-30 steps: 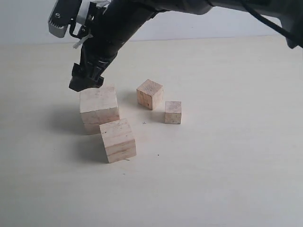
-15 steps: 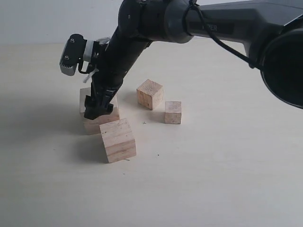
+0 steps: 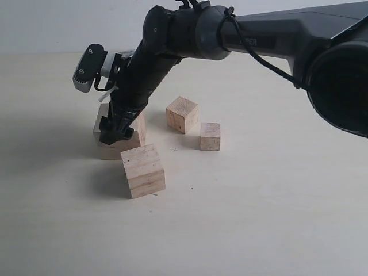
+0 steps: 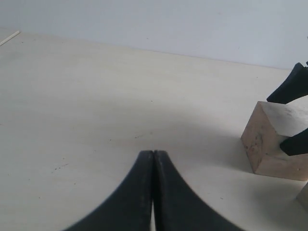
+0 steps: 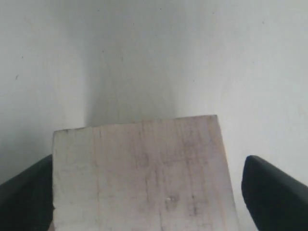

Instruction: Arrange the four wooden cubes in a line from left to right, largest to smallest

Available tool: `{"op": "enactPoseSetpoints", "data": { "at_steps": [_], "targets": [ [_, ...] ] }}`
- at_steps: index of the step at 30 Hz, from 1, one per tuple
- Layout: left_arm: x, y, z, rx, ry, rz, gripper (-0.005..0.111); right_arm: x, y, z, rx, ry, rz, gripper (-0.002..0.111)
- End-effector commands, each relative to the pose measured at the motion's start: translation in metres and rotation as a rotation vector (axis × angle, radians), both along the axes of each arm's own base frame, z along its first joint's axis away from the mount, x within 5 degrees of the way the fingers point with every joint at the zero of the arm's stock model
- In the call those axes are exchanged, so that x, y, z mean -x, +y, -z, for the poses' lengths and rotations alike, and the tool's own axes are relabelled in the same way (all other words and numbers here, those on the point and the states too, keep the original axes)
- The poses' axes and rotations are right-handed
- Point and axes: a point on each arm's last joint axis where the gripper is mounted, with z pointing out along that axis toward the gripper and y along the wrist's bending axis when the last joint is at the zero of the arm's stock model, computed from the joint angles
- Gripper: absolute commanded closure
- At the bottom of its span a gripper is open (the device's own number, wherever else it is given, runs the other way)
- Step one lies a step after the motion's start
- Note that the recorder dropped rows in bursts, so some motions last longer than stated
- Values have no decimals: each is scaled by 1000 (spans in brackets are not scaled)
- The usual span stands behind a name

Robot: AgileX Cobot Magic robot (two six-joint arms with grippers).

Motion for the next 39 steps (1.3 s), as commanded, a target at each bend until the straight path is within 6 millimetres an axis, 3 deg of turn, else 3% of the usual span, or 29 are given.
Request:
{"op": "enactPoseSetpoints", "data": {
  "at_steps": [1,4,10,16,21,26,32,39],
  "targets": [
    [0,-1,0,2,-11,8,107,0,1,-7,-19,-1,12,15],
    [0,-1,0,2,-11,8,107,3,0,-20,-39,8,10,15],
    [0,-1,0,2,-11,8,107,14,-9,-68,-70,2,-28,15],
    [0,-1,0,2,-11,8,107,33,-31,-116,3,-10,-122,15],
    [0,-1,0,2,-11,8,107,43,-52,-140,114,-50,-170,15],
    [0,-1,0,2,-11,8,107,46,-57,-136,160,-13,-167,15],
    [0,-1,0,2,-11,8,107,56,-68,-94,264,86,-202,15],
    [0,-1,0,2,-11,8,107,57,-72,-49,229,7,-206,15]
  ]
}}
